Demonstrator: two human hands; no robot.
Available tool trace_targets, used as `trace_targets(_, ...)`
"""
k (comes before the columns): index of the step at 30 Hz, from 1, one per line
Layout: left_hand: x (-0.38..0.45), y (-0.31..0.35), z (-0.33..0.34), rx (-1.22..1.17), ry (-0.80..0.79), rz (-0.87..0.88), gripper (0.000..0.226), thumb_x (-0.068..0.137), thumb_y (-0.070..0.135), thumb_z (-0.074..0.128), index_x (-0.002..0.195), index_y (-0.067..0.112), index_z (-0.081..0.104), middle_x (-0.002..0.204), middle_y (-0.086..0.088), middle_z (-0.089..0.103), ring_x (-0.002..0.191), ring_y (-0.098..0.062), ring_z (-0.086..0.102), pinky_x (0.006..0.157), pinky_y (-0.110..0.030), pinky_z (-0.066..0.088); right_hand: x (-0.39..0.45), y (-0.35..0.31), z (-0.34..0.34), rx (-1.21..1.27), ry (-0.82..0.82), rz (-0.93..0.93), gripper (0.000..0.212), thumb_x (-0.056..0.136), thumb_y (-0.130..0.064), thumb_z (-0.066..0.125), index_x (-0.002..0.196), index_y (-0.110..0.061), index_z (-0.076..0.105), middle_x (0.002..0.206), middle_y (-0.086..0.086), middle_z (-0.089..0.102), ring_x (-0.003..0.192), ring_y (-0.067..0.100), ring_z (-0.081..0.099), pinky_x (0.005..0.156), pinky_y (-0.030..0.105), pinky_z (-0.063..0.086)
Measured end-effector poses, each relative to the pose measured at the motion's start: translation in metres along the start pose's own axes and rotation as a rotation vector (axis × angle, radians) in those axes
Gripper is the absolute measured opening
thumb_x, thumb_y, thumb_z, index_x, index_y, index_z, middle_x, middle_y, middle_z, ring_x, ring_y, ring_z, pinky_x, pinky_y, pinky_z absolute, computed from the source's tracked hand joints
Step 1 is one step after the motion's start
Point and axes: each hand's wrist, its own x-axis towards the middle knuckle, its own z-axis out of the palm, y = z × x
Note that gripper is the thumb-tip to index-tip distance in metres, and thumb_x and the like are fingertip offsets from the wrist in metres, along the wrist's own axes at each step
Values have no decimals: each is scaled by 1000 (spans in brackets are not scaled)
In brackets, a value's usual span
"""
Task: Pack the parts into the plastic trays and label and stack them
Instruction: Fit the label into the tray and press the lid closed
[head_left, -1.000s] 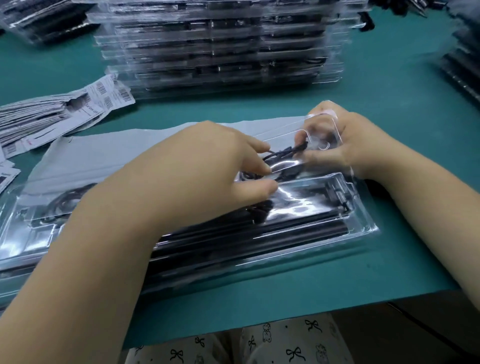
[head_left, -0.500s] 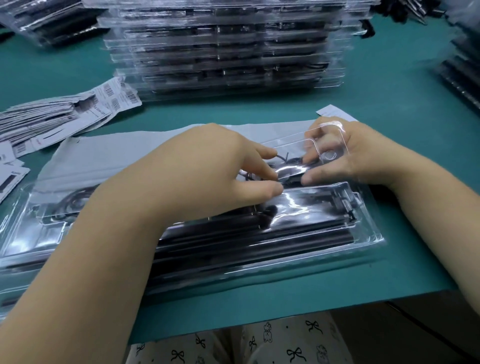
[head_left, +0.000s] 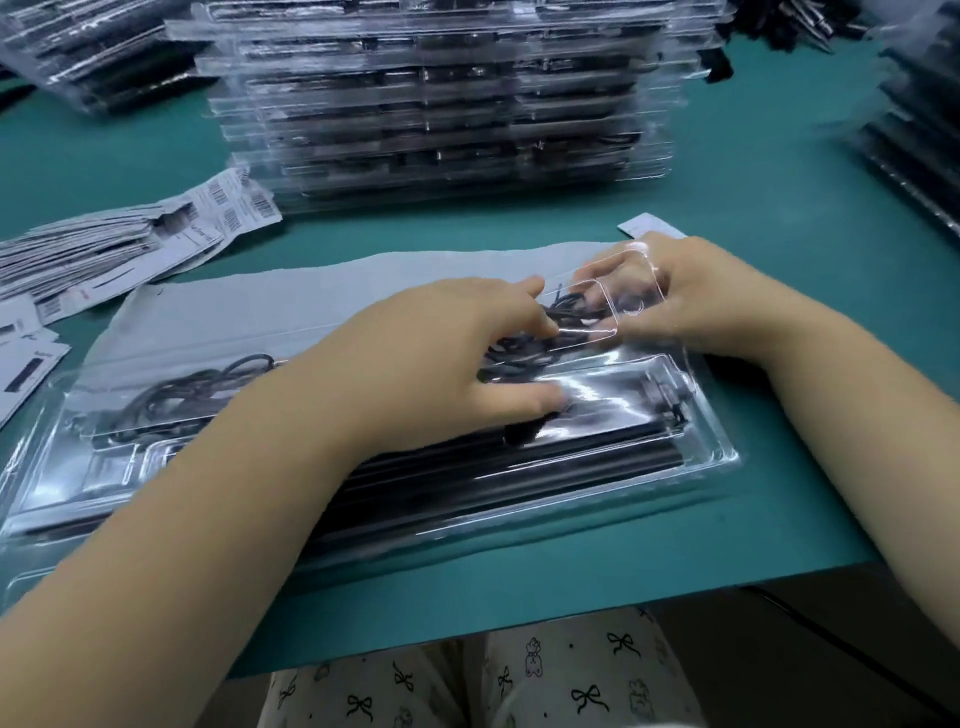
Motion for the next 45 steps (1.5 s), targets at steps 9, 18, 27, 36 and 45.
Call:
trace_targets(9, -12, -11, 10, 146, -84, 39, 65, 81, 76, 17, 142, 53, 11, 156, 24, -3, 145, -5, -1, 115, -22, -4, -6, 8, -15, 214, 106, 52, 17, 73, -2, 75, 89, -6, 76, 92, -14, 72, 87, -4, 63, 76, 6, 45)
trace_targets(18, -10, -15, 6, -42, 162, 82, 50, 79, 54, 52, 129, 44, 53, 145, 20, 39, 132, 5, 35, 108, -18, 28, -9, 1, -10, 246, 162, 76, 22, 65, -8, 82, 72, -25, 69, 69, -9, 65, 64, 6, 49, 66, 16, 43)
trace_targets(27, -15, -6, 12, 309, -36, 89, 77, 68, 88, 13, 140, 61, 3, 160, 7, 1, 146, -20, 4, 115, -35, -2, -14, 2, -14, 290, -30, 81, 36, 86, -1, 63, 104, -33, 60, 89, -5, 73, 81, 9, 62, 74, 21, 53)
trace_targets(36, -11, -3, 15, 238, -30, 25, 63, 72, 81, 1, 133, 69, 11, 160, 0, -5, 142, -12, 4, 114, -33, 5, -12, -1, -34, -115, 484, 305, 23, 88, -33, 62, 86, -12, 69, 69, 0, 60, 64, 12, 53, 60, 28, 45)
trace_targets(45, 5, -7, 23, 11, 315, 85, 43, 90, 31, 61, 131, 25, 53, 115, -4, 53, 106, -17, 38, 91, -19, 23, -7, 9, -36, -548, 311, 544, 45, 80, -54, 64, 69, -10, 62, 74, 14, 55, 78, 33, 47, 53, 33, 34)
